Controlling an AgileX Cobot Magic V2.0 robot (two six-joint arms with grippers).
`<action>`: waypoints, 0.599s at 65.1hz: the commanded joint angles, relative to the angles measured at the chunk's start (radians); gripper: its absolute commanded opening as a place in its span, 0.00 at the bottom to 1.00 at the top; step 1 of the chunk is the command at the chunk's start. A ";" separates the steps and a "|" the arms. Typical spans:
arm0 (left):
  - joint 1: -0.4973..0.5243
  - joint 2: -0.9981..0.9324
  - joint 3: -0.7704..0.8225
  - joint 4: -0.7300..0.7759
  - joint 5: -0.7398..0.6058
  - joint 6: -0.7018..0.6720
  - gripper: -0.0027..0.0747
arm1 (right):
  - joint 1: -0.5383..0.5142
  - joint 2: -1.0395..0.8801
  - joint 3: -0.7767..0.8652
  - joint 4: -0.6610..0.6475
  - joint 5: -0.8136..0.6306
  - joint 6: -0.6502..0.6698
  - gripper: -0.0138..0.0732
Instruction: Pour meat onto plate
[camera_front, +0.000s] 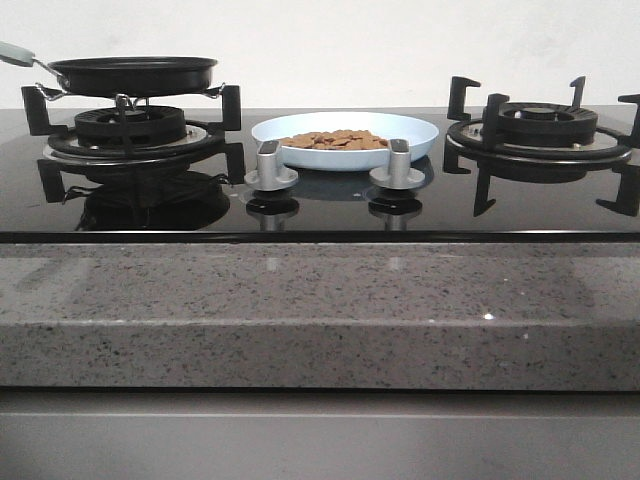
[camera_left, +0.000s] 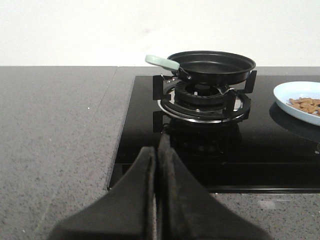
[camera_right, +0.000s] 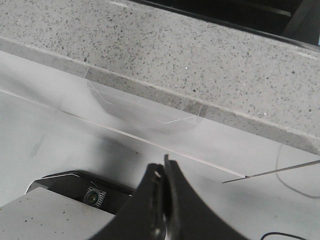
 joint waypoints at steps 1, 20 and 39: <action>0.001 -0.019 0.030 -0.011 -0.155 -0.045 0.01 | 0.000 0.007 -0.022 0.003 -0.050 -0.001 0.08; -0.014 -0.063 0.208 -0.007 -0.402 -0.058 0.01 | 0.000 0.007 -0.022 0.003 -0.050 -0.001 0.08; -0.060 -0.063 0.237 0.018 -0.465 -0.078 0.01 | 0.000 0.007 -0.022 0.003 -0.050 -0.001 0.08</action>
